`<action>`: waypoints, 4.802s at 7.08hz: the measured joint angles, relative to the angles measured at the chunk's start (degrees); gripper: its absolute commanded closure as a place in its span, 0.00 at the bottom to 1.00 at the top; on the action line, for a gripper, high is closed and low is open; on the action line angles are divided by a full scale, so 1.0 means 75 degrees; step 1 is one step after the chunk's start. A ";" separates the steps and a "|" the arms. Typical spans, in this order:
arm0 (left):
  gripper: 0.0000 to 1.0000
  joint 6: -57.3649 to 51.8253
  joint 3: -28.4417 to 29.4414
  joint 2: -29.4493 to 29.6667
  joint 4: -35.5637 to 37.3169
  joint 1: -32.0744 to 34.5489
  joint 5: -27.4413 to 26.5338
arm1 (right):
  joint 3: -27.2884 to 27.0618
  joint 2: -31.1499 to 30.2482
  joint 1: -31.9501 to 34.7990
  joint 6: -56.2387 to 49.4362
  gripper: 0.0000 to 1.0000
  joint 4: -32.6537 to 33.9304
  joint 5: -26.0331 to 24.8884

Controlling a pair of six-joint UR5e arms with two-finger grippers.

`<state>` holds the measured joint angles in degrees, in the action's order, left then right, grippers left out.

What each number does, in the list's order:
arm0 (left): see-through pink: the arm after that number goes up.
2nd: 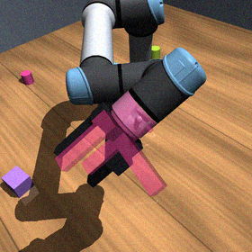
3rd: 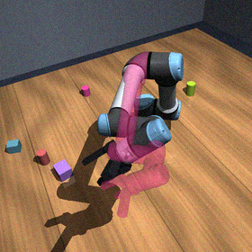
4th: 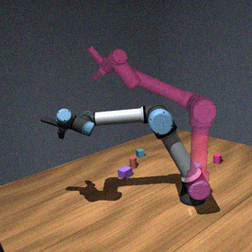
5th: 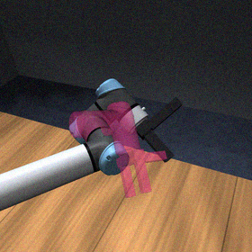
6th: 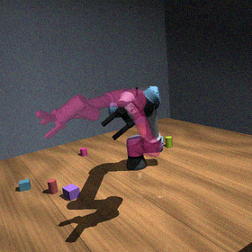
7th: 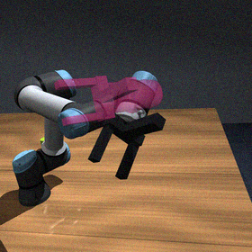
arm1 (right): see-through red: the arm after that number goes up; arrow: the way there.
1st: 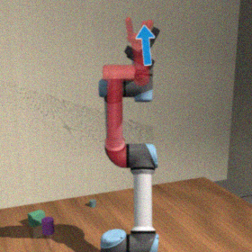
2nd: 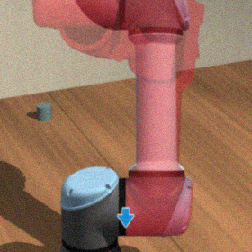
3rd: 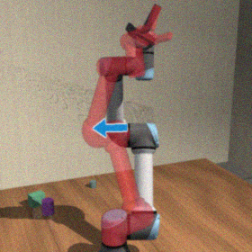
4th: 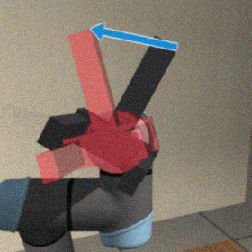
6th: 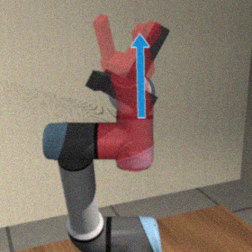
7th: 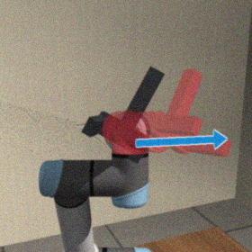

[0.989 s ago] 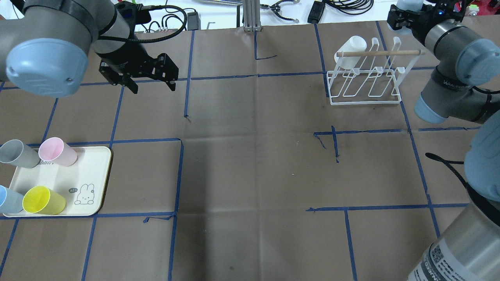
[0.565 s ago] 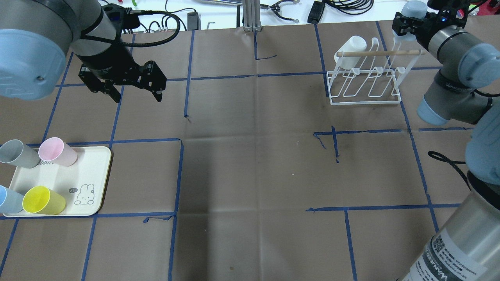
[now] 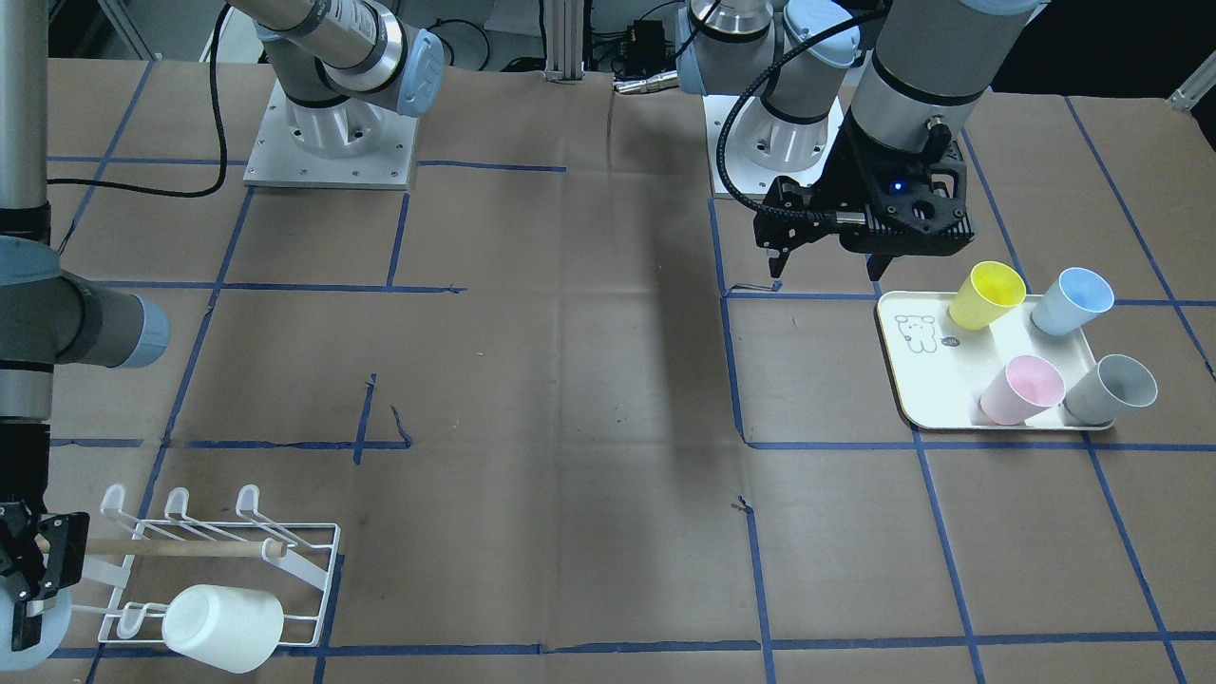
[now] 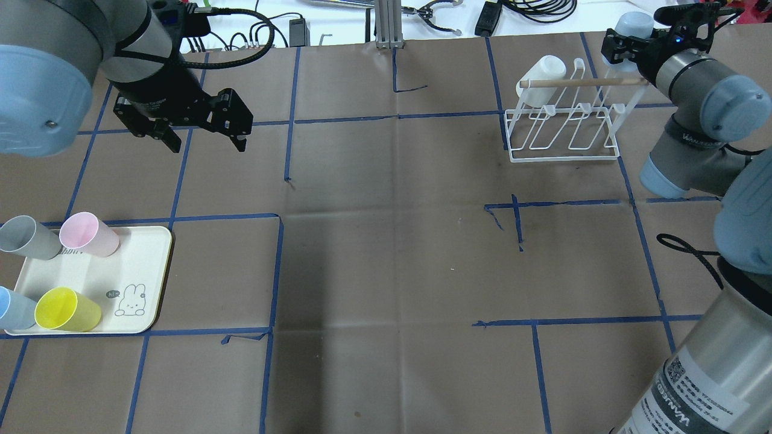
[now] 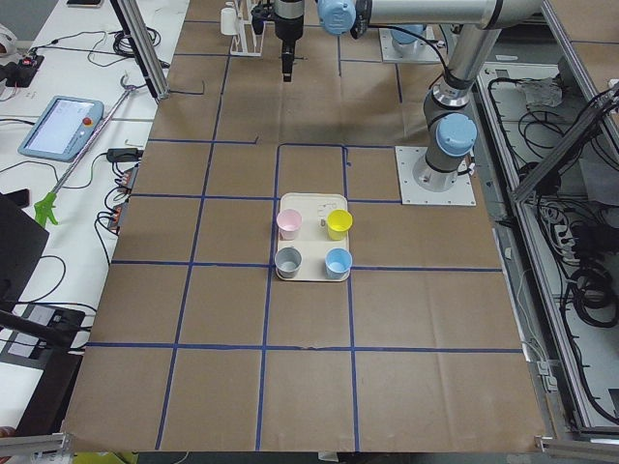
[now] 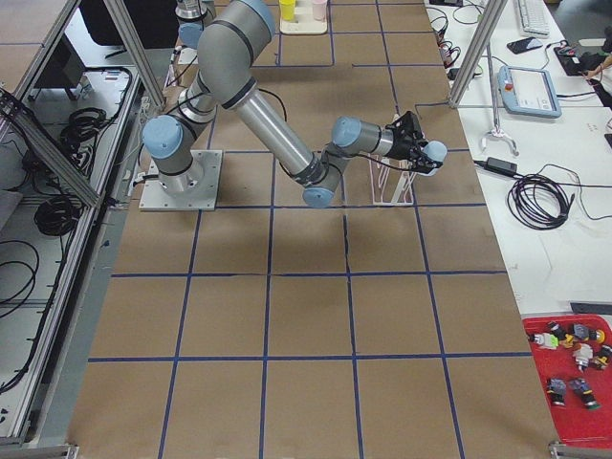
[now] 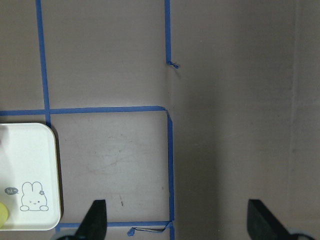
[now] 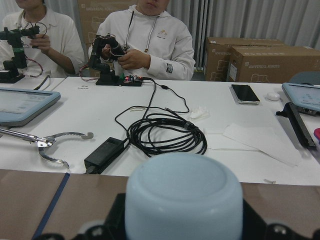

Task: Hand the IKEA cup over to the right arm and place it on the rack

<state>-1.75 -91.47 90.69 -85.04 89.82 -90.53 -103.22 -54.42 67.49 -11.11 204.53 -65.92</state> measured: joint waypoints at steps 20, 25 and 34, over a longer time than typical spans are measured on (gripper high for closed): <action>0.00 0.0046 0.0173 0.0196 -0.0040 0.0012 0.0000 | 0.1513 -0.5033 0.2545 0.1339 0.00 -1.3162 -0.2437; 0.00 0.0045 0.0154 0.0190 -0.0040 0.0012 0.0004 | 0.1495 -0.5193 0.3863 0.1674 0.00 -1.4304 -0.3264; 0.00 0.0045 0.0138 0.0190 -0.0041 0.0012 0.0005 | 0.1388 -0.5179 0.3830 0.2126 0.00 -1.4294 -0.3322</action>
<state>-1.41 -90.44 92.11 -85.34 89.91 -90.50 -92.81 -93.27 96.21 4.84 97.32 -90.84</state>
